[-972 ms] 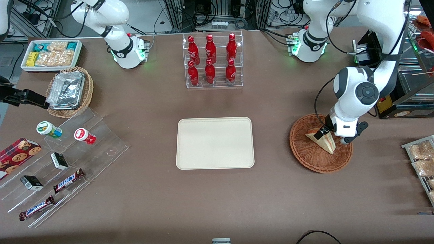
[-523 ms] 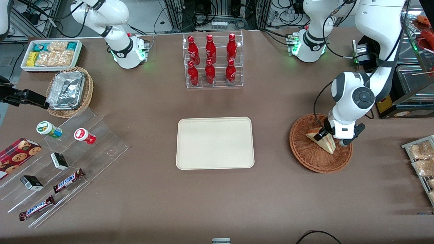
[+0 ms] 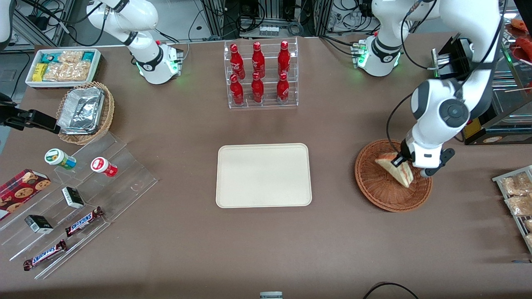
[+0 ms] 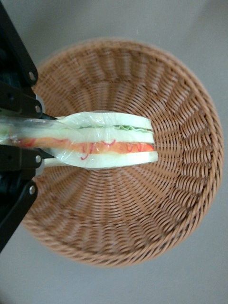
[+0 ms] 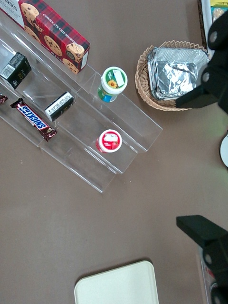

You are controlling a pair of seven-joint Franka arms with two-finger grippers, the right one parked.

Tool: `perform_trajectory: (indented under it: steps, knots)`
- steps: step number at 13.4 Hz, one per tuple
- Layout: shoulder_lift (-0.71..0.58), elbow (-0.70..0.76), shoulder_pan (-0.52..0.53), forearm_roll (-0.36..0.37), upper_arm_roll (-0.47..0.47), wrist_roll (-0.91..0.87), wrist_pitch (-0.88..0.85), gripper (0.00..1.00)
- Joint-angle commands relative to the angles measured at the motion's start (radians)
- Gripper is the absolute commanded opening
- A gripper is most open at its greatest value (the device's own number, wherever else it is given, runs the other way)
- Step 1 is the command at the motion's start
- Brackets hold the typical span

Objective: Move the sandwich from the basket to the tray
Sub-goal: 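Lower the left gripper and close it on the wrapped sandwich, then lift the sandwich and carry it over the white tray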

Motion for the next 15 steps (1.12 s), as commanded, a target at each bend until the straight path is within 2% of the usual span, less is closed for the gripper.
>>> perform_trajectory:
  steps: [1, 3, 6, 10, 13, 15]
  knots:
    - [-0.056, 0.149, -0.044, 0.008, -0.053, 0.012, -0.248, 0.16]
    - [-0.027, 0.269, -0.099, 0.008, -0.101, 0.001, -0.359, 0.16]
    - [0.088, 0.398, -0.252, 0.007, -0.132, -0.016, -0.363, 0.16]
    - [0.327, 0.646, -0.453, 0.008, -0.133, -0.031, -0.347, 0.16]
    - [0.474, 0.760, -0.534, 0.013, -0.132, -0.044, -0.291, 0.17]
    - [0.534, 0.789, -0.590, 0.054, -0.130, -0.050, -0.234, 0.16]
